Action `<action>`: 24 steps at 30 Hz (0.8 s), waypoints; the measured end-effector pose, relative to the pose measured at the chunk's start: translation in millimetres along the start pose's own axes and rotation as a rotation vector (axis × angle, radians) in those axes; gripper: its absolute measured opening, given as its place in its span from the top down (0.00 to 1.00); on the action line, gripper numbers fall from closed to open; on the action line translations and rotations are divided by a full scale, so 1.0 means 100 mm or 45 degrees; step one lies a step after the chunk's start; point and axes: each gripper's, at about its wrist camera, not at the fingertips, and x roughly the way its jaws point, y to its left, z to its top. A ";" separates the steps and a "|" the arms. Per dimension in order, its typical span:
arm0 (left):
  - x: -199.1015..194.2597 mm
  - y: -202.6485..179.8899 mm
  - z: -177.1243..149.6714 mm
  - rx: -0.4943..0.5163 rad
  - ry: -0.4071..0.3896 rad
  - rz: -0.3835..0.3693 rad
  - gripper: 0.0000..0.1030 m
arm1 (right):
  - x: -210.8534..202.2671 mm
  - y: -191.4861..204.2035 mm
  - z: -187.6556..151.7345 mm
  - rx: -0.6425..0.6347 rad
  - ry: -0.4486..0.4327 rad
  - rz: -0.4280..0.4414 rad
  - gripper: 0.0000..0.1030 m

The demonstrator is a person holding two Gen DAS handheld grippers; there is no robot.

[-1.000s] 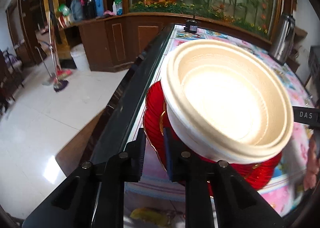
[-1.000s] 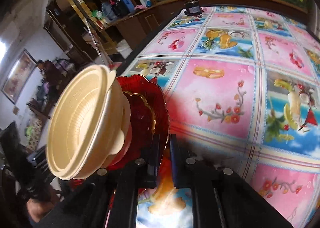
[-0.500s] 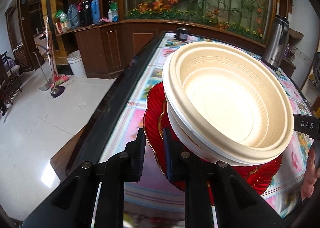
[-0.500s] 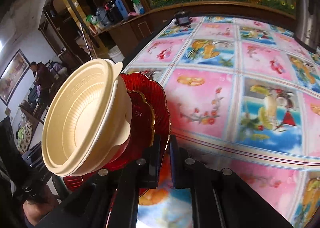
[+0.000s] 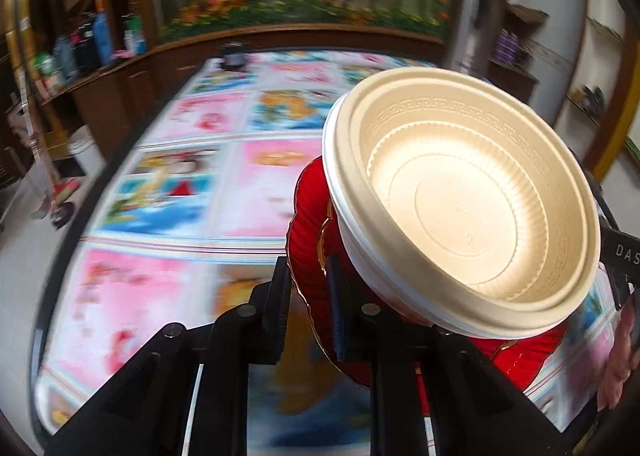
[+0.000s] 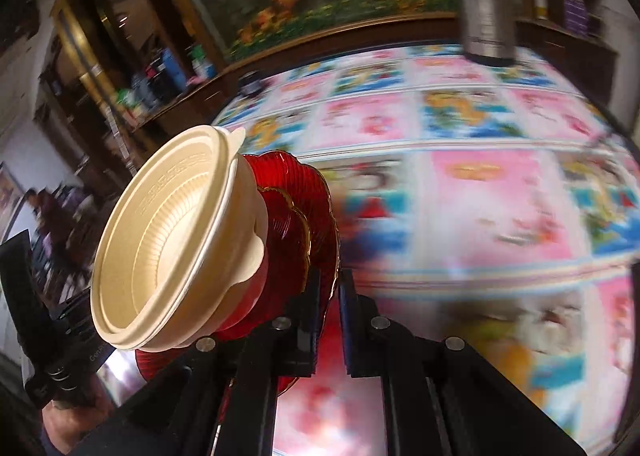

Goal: Organize plates and bowls
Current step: 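Open the left gripper and release the beige bowl on the stack, then withdraw the left gripper from the stack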

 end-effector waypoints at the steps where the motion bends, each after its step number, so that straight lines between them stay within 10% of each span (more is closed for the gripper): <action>1: 0.04 -0.09 0.02 0.013 0.008 -0.017 0.86 | -0.06 -0.13 -0.02 0.026 -0.012 -0.016 0.92; 19: 0.23 -0.48 0.25 -0.001 -0.086 -0.064 0.79 | 0.02 -0.76 0.08 0.136 -0.133 -0.091 0.86; 24: 0.05 -0.30 0.19 -0.080 -0.142 -0.082 0.35 | -0.25 -0.78 0.05 0.129 -0.297 -0.145 0.69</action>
